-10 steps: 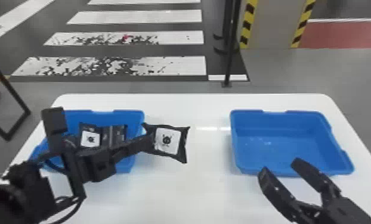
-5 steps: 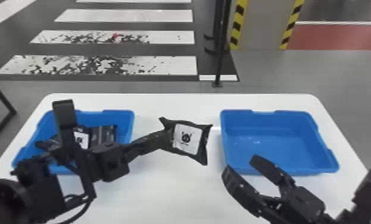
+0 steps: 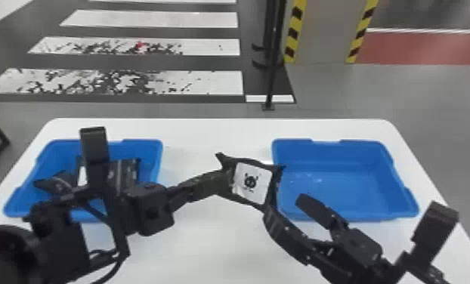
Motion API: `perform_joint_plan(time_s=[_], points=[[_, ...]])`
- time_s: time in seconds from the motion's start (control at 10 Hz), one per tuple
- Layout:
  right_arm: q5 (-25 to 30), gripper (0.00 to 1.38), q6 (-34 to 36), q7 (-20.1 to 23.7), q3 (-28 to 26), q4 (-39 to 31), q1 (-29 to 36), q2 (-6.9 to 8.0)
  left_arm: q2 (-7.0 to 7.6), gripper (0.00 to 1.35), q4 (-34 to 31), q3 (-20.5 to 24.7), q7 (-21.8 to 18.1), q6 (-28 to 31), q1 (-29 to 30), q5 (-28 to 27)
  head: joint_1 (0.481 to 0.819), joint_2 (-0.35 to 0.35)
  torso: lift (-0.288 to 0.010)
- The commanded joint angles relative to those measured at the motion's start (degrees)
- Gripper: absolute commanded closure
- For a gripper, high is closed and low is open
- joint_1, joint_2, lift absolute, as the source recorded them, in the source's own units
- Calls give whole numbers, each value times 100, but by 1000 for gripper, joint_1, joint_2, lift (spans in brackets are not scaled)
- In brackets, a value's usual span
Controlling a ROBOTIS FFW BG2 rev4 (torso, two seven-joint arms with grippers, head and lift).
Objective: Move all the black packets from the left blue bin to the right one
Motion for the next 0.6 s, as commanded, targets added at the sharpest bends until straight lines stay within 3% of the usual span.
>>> perform_joint_plan(time_s=[0.0, 0.1, 0.2, 0.4, 0.5], points=[[-100, 113, 19, -2, 122, 115, -132, -29, -1, 1211, 0, -90, 0, 50, -23, 36, 695, -24, -140], [-134, 116, 19, -2, 202, 143, -202, -46, -1, 1211, 0, -112, 8, 64, -23, 36, 695, -24, -140], [-169, 259, 19, -2, 225, 199, -230, -55, -1, 1211, 0, -135, 8, 92, -23, 59, 695, -20, -140], [-111, 1046, -51, -28, 202, 185, -244, -55, 8, 1211, 0, -124, 8, 120, -23, 70, 695, -17, -140], [-111, 1248, -206, -72, 202, 199, -230, -55, -1, 1211, 0, -135, 8, 120, -23, 70, 695, -18, -140]])
